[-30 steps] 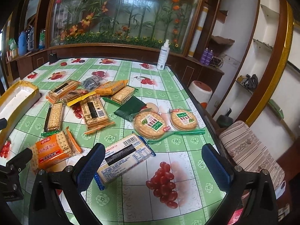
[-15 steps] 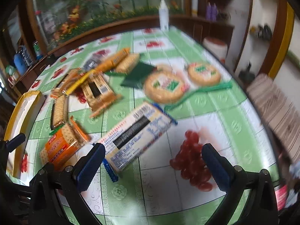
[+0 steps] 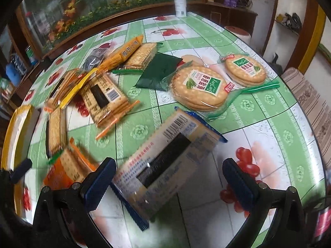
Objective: Organize snacks
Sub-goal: 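Grasp the orange cracker pack with left tool while right tool grasps white-blue pack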
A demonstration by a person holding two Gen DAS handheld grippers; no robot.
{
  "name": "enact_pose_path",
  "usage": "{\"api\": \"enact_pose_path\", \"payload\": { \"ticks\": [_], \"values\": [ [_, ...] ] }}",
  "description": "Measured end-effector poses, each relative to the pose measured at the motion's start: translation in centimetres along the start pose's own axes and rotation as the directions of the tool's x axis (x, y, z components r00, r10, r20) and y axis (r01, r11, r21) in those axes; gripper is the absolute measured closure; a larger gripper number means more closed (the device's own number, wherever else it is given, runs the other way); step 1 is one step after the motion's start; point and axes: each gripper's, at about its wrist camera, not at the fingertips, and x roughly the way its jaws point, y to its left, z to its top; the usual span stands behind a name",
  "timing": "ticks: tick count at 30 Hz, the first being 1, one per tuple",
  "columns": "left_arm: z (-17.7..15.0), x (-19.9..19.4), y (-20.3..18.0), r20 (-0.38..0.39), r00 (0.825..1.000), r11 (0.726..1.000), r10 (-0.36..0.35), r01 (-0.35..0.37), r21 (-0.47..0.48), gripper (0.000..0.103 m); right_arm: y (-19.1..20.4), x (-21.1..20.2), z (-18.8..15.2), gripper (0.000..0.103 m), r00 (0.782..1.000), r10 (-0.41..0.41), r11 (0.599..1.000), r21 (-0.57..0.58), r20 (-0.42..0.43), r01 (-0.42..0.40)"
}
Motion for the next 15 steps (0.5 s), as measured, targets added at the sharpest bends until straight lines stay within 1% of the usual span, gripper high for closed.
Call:
{"api": "enact_pose_path", "payload": {
  "ticks": [1, 5, 8, 10, 13, 14, 15],
  "values": [
    [0.0, 0.1, -0.1, -0.003, 1.0, 1.0, 0.003, -0.003, 0.001, 0.002, 0.0, 0.4, 0.1, 0.0, 1.0, 0.008, 1.0, 0.008, -0.018, -0.008],
    [-0.1, 0.5, -0.5, -0.016, 1.0, 1.0, 0.014, -0.014, 0.006, 0.002, 1.0, 1.2, 0.5, 0.0, 0.999, -0.03, 1.0, -0.008, -0.016, 0.03],
    [-0.1, 0.7, -0.7, -0.019, 1.0, 1.0, 0.02, -0.02, 0.003, 0.002, 1.8, 1.8, 0.8, 0.0, 0.997, -0.075, 0.996, -0.049, -0.019, 0.074],
    [0.1, 0.7, -0.6, -0.024, 1.0, 1.0, 0.018, -0.019, -0.007, 0.002, 1.8, 1.9, 0.7, 0.0, 0.997, -0.073, 0.995, -0.072, -0.012, 0.072],
    [0.0, 0.8, -0.5, -0.027, 1.0, 1.0, 0.014, -0.015, -0.024, 0.002, 1.5, 1.5, 0.6, 0.006, 0.998, -0.061, 0.994, -0.095, -0.001, 0.06],
    [0.0, 0.8, -0.5, -0.026, 1.0, 0.999, 0.015, -0.016, -0.028, 0.002, 1.2, 1.3, 0.5, 0.01, 0.999, -0.054, 0.994, -0.098, 0.001, 0.054],
    [-0.1, 0.7, -0.6, -0.023, 1.0, 0.999, 0.016, -0.017, -0.033, 0.002, 1.0, 1.1, 0.5, 0.018, 0.999, -0.052, 0.993, -0.103, 0.006, 0.052]
  ]
}}
